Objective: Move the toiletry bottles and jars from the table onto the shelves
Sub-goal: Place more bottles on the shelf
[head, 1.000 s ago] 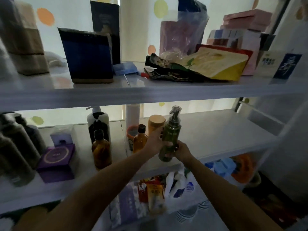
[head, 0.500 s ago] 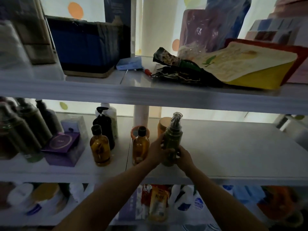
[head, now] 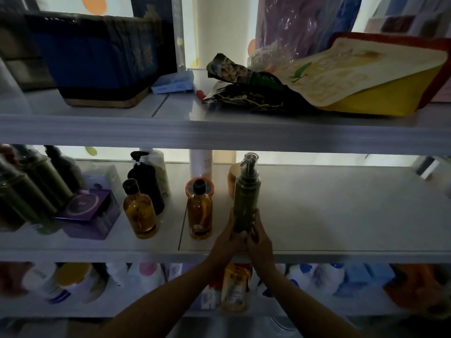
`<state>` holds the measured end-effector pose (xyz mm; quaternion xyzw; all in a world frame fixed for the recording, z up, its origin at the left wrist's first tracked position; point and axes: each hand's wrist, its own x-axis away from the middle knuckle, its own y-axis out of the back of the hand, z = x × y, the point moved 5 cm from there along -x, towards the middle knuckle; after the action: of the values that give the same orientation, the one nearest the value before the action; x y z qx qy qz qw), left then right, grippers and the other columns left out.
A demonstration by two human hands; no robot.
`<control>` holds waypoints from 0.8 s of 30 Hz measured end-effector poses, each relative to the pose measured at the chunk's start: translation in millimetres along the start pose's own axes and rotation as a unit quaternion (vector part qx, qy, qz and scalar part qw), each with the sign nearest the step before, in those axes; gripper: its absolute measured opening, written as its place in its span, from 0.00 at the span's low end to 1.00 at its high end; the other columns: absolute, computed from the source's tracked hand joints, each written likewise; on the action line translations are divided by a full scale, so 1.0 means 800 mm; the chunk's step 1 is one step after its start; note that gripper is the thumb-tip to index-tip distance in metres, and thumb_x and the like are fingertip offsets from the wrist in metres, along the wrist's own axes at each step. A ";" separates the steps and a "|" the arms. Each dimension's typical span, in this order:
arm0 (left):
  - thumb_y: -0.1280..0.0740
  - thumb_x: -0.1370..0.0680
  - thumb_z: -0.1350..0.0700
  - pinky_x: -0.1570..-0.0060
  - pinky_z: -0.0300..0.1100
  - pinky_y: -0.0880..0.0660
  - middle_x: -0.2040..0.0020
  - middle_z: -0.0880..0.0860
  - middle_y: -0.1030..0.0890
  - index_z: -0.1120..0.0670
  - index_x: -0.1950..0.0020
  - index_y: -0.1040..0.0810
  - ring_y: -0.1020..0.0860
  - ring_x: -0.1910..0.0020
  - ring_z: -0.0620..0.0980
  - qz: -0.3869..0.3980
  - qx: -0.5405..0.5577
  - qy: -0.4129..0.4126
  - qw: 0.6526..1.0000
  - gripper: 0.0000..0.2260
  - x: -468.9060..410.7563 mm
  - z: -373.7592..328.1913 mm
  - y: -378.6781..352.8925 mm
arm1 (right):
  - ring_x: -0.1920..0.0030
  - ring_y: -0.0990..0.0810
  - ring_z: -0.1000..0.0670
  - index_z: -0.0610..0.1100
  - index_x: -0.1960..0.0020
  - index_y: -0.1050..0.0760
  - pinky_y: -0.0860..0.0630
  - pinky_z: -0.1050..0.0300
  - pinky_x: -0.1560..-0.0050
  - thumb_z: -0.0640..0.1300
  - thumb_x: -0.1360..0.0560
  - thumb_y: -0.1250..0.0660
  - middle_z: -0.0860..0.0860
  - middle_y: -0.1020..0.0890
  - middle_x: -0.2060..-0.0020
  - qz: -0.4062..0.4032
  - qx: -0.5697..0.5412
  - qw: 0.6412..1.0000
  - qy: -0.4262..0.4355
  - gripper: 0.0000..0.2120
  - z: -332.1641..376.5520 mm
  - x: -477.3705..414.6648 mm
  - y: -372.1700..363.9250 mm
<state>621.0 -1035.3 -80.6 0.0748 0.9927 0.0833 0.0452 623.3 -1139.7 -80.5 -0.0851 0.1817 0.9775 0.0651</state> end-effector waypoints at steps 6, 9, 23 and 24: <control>0.40 0.24 0.49 0.39 0.34 0.30 0.30 0.49 0.34 0.50 0.22 0.53 0.31 0.34 0.43 0.006 -0.013 0.039 0.999 0.34 -0.023 -0.001 -0.001 | 0.39 0.26 0.50 0.51 0.26 0.48 0.30 0.64 0.44 0.39 0.22 0.37 0.43 0.28 0.33 0.023 0.024 0.999 0.009 0.31 -0.007 -0.026 0.003; 0.41 0.24 0.49 0.44 0.29 0.30 0.30 0.51 0.33 0.48 0.22 0.54 0.30 0.36 0.43 -0.005 0.009 0.045 0.999 0.33 -0.036 -0.002 0.000 | 0.39 0.27 0.51 0.49 0.24 0.48 0.30 0.65 0.43 0.39 0.21 0.39 0.43 0.29 0.32 0.032 0.016 0.999 0.002 0.29 -0.009 -0.033 0.000; 0.45 0.18 0.62 0.36 0.41 0.38 0.24 0.56 0.41 0.45 0.24 0.57 0.38 0.31 0.47 -0.024 -0.029 0.060 0.998 0.29 -0.069 -0.007 -0.011 | 0.37 0.28 0.47 0.51 0.24 0.50 0.32 0.60 0.43 0.40 0.20 0.42 0.44 0.28 0.33 0.070 0.019 0.997 -0.016 0.29 -0.008 -0.071 0.008; 0.45 0.18 0.62 0.36 0.41 0.38 0.24 0.56 0.41 0.44 0.24 0.57 0.38 0.31 0.47 -0.023 -0.029 0.060 0.998 0.29 -0.071 -0.007 -0.011 | 0.36 0.28 0.46 0.52 0.24 0.50 0.32 0.60 0.42 0.39 0.20 0.42 0.44 0.29 0.32 0.073 0.020 0.997 -0.021 0.29 -0.009 -0.073 0.008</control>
<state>675.0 -1053.2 -72.5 0.0455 0.9923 0.1150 -0.0103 680.1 -1154.0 -74.2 -0.0502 0.2053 0.9774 -0.0006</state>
